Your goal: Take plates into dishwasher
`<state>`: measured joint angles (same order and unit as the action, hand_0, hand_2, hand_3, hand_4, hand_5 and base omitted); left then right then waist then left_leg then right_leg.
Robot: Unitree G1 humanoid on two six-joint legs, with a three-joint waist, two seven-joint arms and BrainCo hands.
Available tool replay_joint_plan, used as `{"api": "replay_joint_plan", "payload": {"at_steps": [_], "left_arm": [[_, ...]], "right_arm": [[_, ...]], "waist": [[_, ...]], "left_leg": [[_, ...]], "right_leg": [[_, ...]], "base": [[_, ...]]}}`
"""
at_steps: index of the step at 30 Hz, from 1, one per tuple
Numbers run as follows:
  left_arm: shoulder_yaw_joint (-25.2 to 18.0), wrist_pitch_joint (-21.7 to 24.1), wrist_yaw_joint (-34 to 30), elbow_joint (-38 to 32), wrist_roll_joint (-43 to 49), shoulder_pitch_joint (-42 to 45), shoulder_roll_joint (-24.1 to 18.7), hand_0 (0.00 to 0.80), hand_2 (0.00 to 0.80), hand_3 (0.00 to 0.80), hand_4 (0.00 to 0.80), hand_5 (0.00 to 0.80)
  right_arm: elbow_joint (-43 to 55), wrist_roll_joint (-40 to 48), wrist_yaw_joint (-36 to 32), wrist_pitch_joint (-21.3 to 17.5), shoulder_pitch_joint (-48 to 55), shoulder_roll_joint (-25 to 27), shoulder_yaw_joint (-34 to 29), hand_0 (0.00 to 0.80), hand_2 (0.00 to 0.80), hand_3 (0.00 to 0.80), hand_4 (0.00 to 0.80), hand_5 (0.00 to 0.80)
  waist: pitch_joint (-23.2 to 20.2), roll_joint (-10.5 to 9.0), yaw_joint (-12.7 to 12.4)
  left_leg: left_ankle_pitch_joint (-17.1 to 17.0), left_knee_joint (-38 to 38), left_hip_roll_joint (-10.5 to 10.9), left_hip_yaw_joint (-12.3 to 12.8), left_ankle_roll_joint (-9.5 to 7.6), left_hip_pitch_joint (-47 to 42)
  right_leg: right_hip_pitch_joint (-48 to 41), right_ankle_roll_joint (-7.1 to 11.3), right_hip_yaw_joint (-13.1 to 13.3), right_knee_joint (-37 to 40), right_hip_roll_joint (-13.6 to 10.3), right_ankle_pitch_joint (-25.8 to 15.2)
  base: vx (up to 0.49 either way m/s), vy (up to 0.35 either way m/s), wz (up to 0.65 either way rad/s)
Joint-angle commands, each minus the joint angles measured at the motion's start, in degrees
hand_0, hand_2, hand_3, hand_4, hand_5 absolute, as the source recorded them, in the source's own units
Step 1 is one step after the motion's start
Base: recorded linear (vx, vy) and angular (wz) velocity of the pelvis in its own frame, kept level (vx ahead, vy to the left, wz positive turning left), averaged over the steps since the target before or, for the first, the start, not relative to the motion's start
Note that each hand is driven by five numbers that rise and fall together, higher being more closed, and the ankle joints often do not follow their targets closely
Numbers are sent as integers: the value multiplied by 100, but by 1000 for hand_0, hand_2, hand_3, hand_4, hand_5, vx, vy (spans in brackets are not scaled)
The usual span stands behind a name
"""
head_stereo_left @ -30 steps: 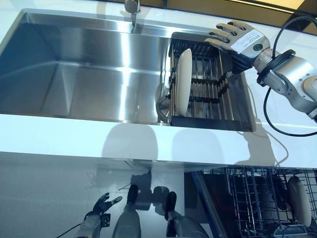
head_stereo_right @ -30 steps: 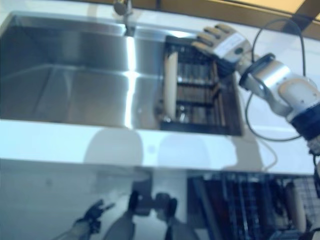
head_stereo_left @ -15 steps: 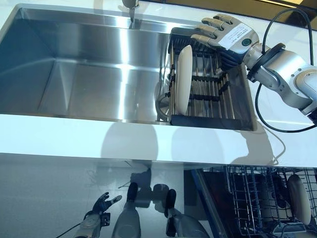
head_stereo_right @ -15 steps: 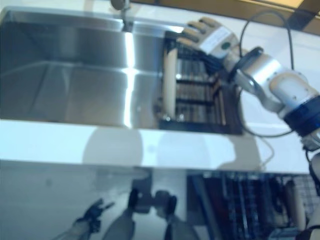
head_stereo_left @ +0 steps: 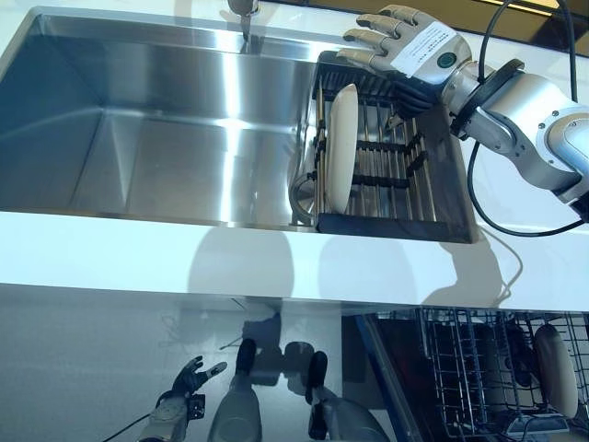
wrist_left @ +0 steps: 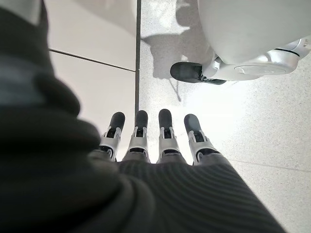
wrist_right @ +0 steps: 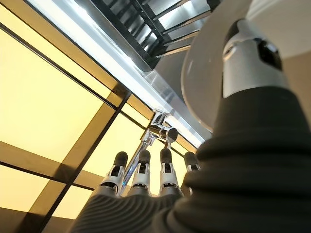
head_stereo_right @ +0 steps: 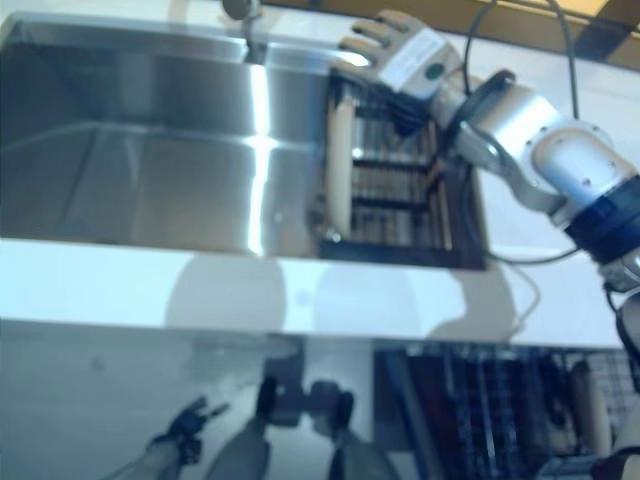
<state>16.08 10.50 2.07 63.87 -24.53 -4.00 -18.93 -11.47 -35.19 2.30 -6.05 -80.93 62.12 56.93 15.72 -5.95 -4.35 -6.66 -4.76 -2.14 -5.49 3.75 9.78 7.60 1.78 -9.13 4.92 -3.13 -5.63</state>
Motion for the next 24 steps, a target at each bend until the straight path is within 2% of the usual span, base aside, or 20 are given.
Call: {"api": "replay_joint_plan", "payload": {"at_steps": [1,24], "left_arm": [[-58,130,-2,18,-184,-164,-65,0,0,0,0,0],[-103,243,-53,45,-244,-173,-59,0,0,0,0,0]], "right_arm": [[6,110,-8,276,-476,-18,209,0,0,0,0,0],[192,58,-274,178,-534,-81,438,0,0,0,0,0]], "waist": [[-184,-315,-169],[-116,-331,-171]], "left_leg": [[60,-24,49,85,-50,76],[35,-24,67,110,-52,129]], "right_leg": [[37,454,27,8,-287,-168],[104,454,11,8,-291,-193]], "base": [[0,0,0],[0,0,0]]}}
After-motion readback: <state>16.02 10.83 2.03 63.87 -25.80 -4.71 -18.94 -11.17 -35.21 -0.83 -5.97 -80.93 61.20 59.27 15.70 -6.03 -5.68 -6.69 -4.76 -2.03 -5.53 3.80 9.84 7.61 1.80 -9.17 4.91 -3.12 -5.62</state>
